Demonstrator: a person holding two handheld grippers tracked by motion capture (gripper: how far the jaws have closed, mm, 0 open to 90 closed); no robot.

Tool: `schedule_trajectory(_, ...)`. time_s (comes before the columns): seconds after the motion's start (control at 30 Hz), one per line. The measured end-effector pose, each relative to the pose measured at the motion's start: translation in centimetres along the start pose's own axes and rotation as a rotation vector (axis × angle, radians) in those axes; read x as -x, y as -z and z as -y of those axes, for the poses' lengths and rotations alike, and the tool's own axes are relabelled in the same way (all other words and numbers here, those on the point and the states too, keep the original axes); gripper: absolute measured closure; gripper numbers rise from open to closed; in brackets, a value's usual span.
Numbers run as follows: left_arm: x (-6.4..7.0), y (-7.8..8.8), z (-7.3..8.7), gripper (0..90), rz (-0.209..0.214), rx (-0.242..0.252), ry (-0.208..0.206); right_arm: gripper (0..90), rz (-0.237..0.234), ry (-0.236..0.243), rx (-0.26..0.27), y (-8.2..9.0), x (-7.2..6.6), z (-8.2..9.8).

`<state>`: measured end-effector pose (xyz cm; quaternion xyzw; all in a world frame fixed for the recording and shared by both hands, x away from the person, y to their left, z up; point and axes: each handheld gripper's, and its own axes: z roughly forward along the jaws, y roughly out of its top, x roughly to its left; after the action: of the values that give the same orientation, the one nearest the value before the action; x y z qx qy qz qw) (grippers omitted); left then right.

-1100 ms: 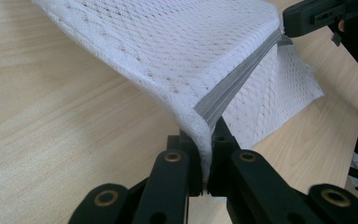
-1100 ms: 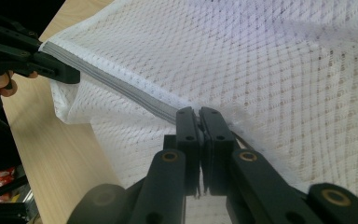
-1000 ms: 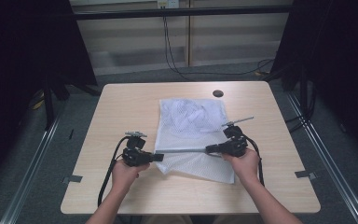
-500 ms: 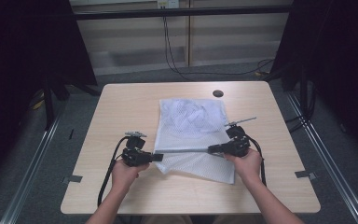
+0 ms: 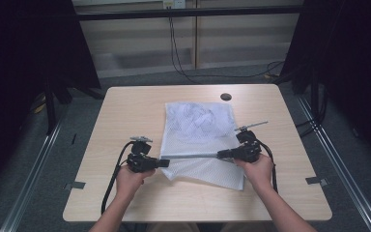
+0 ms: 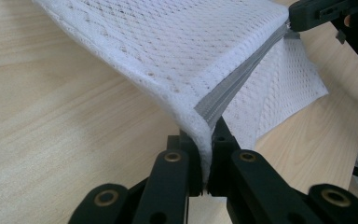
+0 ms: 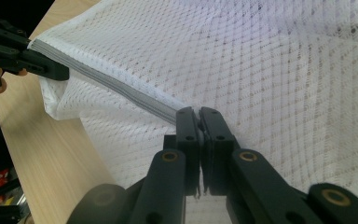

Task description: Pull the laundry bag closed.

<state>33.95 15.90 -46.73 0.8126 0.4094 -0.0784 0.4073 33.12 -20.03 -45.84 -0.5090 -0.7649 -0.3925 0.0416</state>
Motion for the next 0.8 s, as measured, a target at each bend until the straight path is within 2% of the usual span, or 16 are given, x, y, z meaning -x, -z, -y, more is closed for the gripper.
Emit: schedule_trajectory(0.8,0.01,-0.05,0.02,88.3,-0.006,-0.006,-0.004,87.1,0.011,-0.002,0.000,0.31,0.49,0.32)
